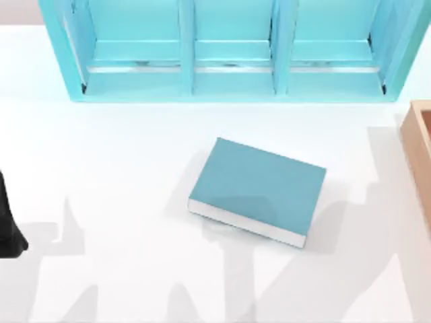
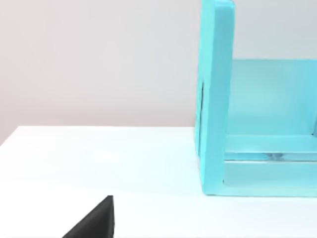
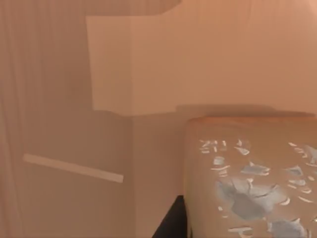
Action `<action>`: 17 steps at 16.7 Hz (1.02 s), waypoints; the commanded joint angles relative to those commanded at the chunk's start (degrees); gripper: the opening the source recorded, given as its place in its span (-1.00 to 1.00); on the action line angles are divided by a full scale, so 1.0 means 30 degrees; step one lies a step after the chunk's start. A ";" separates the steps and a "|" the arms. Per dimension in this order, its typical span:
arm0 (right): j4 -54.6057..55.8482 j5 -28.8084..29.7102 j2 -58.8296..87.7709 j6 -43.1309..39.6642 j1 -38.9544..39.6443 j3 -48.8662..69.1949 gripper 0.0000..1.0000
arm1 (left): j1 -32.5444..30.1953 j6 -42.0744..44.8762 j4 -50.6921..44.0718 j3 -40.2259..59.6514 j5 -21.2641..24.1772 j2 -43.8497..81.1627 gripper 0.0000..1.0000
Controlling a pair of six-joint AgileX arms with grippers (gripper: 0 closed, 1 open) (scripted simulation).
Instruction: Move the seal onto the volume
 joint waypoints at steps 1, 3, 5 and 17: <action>-0.0042 -0.0005 0.0012 0.0042 0.0014 0.0042 -1.00 | 0.0000 0.0000 0.0000 0.0000 0.0000 0.0000 1.00; -0.0582 -0.0109 0.0117 0.0694 0.0187 0.0700 -1.00 | 0.0000 0.0000 0.0000 0.0000 0.0000 0.0000 1.00; -0.1200 -0.0337 0.0305 0.2057 0.0369 0.2111 -1.00 | 0.0000 0.0000 0.0000 0.0000 0.0000 0.0000 1.00; -1.0296 -0.0213 -0.1763 0.8088 0.7582 0.8564 -1.00 | 0.0000 0.0000 0.0000 0.0000 0.0000 0.0000 1.00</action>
